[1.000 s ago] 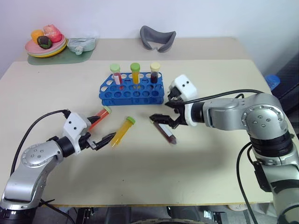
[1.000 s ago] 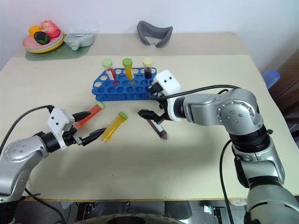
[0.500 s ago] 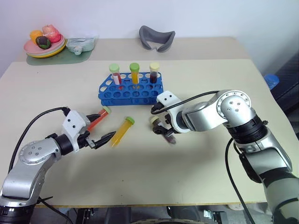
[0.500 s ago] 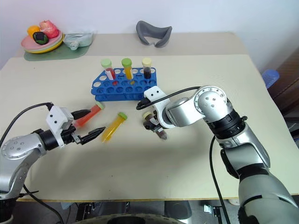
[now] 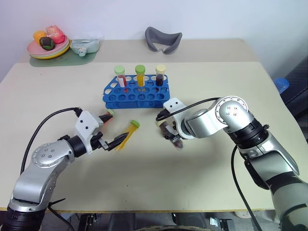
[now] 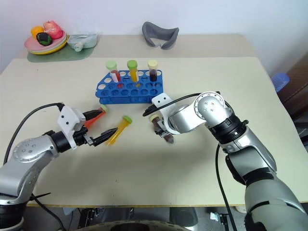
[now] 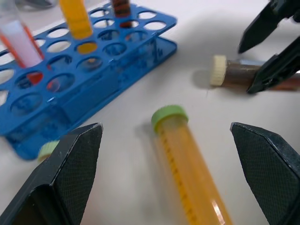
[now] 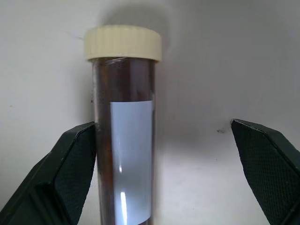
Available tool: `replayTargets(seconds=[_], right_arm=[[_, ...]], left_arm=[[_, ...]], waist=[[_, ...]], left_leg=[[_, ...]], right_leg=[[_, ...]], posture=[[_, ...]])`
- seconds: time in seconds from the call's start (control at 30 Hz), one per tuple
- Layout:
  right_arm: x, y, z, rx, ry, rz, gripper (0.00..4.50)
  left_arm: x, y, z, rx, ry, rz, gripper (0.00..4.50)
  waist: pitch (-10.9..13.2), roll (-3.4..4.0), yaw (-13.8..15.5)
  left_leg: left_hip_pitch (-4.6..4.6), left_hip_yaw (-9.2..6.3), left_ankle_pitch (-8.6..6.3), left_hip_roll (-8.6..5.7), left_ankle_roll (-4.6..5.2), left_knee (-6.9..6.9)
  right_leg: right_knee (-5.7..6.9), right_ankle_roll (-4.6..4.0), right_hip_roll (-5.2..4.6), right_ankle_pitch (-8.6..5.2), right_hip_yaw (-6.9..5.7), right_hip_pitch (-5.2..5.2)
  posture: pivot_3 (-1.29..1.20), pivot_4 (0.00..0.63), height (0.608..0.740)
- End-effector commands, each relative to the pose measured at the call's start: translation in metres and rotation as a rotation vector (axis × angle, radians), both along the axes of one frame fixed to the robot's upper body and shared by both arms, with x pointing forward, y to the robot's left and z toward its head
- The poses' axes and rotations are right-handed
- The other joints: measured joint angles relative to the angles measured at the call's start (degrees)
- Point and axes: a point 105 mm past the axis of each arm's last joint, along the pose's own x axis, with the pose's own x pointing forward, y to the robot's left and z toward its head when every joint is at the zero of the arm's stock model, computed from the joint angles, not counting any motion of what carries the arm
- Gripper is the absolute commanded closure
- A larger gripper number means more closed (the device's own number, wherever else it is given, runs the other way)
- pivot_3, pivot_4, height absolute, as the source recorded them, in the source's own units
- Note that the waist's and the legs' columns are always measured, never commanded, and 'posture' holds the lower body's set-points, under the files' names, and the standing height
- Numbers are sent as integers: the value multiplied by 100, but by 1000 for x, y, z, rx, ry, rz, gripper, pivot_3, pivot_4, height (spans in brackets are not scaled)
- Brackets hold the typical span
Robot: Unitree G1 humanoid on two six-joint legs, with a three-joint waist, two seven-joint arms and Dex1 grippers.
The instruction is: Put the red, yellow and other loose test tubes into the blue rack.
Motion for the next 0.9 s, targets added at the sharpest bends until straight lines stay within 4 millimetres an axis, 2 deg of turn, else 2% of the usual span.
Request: replayTargets(seconds=[0.03,0.07,0.2,0.53,0.6,0.77,0.9], right_arm=[[3,-8,-1,-19,18,-17,543],[2,-8,-2,-12,27,-14,862],[-1,-7,-3,8,46,-17,2791],[-5,-7,-5,38,82,-54,2791],[-4,-6,-2,41,73,-56,3340],[0,5,24,136,0,-23,3340],[2,13,50,303,-105,9,3340]], left_arm=[[-1,-7,11,-7,-40,-20,0],[-1,-7,11,-9,-40,-21,0],[0,-7,12,-12,-40,-21,0],[-2,-2,6,-9,-32,-19,0],[-2,-1,4,-8,-31,-18,0],[-3,6,0,-1,-29,-4,0],[-6,10,-2,-4,-28,13,0]], waist=[[0,0,-1],[0,0,2],[0,0,1],[0,0,4],[0,0,3],[2,2,1],[3,4,-7]], left_leg=[[0,0,0,0,0,0],[0,0,0,0,0,0],[0,0,0,0,0,1],[-1,-1,0,0,0,1],[-1,-1,0,0,1,1],[-1,-1,0,0,1,0],[-1,-1,-1,1,1,-4]], right_leg=[[0,0,0,0,0,0],[0,0,1,0,0,0],[0,0,0,0,0,1],[-2,0,0,0,0,0],[-2,0,0,0,-1,0],[-2,0,0,0,0,-1],[-1,0,1,0,0,-4]], posture=[[0,150,740],[0,150,740],[0,150,740],[0,150,740],[0,150,740],[0,150,740],[0,150,740]])
